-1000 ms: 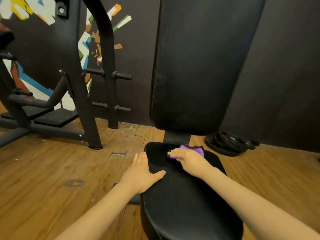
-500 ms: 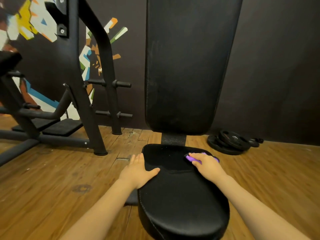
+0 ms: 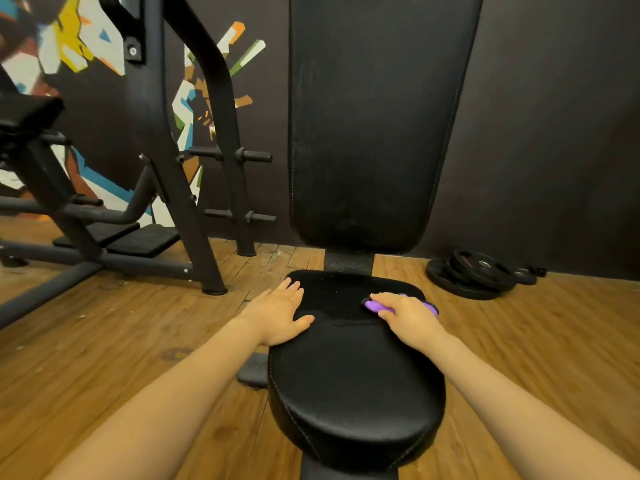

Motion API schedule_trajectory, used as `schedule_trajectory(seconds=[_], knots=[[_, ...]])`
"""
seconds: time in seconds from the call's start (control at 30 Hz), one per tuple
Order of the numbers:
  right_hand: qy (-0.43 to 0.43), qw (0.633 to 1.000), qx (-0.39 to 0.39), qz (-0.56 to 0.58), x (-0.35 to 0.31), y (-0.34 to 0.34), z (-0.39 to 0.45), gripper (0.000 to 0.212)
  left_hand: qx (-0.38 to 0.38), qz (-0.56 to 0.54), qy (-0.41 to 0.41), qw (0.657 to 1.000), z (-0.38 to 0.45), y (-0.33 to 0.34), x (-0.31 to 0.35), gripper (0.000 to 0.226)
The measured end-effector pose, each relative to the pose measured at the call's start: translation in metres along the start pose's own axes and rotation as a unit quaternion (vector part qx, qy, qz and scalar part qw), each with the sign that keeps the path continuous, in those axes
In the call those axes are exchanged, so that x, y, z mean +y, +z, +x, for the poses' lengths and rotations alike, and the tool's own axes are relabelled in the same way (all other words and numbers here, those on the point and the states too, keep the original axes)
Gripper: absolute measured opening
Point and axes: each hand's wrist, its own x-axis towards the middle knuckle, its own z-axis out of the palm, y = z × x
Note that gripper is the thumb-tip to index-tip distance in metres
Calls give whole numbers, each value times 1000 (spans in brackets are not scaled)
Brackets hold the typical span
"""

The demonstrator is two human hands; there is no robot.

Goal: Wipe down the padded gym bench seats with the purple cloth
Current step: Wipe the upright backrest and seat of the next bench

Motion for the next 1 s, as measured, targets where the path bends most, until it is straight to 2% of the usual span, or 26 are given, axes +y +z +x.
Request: schedule_trajectory(seconds=[0.3, 0.37, 0.5, 0.57, 0.6, 0.67, 0.7, 0.83, 0.9, 1.0], knots=[[-41, 998, -11, -53, -54, 26, 121, 42, 9, -67, 8, 998, 76, 5, -17, 81], [-45, 997, -25, -52, -63, 27, 120, 41, 9, -72, 21, 997, 72, 8, -18, 82], [-139, 985, -89, -42, -69, 18, 80, 47, -25, -87, 18, 996, 66, 1, -16, 82], [-142, 979, -137, -53, -60, 5, 63, 55, -57, -88, 7, 994, 64, -5, -14, 82], [-139, 980, -129, -62, -51, -3, 62, 60, -71, -87, -4, 994, 64, -9, -13, 82], [-53, 992, -98, -64, -28, -16, 64, 73, -95, -77, -20, 992, 63, -18, -8, 81], [-2, 992, -104, -66, -18, -23, 63, 75, -105, -65, -26, 992, 63, -22, -6, 80], [113, 979, -159, -60, -10, -16, 45, 72, -150, -41, -63, 986, 50, -33, 12, 72], [129, 975, -169, -68, -20, -11, 31, 72, -184, -29, -80, 979, 41, -42, 25, 72], [134, 951, -273, -59, -24, -25, 25, 74, -254, 16, -64, 965, 30, -62, 41, 73]])
